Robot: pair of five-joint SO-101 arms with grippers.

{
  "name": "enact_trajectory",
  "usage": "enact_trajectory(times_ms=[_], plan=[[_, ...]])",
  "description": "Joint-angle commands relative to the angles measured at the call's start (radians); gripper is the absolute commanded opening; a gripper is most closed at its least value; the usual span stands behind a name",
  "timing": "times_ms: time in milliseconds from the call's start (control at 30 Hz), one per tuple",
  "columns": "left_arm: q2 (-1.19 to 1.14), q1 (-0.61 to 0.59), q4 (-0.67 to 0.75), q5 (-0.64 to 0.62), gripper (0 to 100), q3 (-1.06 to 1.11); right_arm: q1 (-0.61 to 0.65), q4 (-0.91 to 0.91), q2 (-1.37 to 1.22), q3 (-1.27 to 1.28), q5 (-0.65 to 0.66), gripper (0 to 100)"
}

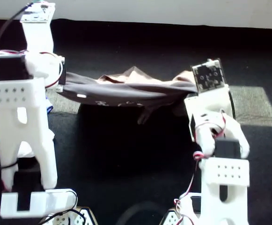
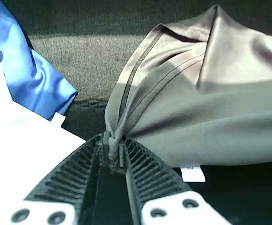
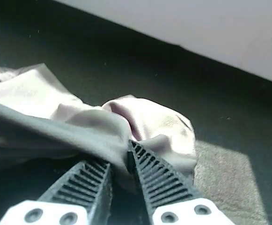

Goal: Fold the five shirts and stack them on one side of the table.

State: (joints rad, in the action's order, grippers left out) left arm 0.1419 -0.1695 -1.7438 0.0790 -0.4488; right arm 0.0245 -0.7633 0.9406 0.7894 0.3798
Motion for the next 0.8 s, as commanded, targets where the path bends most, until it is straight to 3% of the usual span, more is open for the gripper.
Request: enact_trajectory(times_ms=[0,167,333,667,767], plan=[[0.17,0.01,-0.005,-0.009,1,-0.016,-0.041,-0.05,0.174,-0.084,0.002,0.6],[0.294,0.012,-0.003,-0.009,1,0.005,-0.061,-0.122,0.222,-0.131,0.002,0.6],[0.274,0.007,0.015,-0.005,1,0.237,-0.01,-0.07,0.076,-0.047,0.002,0.6],[0.206,-0.031,0.44,-0.003,1,0.765,0.148,0.305,-0.538,0.012,-0.005,0.6],[0.202,-0.064,0.531,-0.002,1,0.828,0.148,0.297,-0.72,-0.101,-0.005,2.4]])
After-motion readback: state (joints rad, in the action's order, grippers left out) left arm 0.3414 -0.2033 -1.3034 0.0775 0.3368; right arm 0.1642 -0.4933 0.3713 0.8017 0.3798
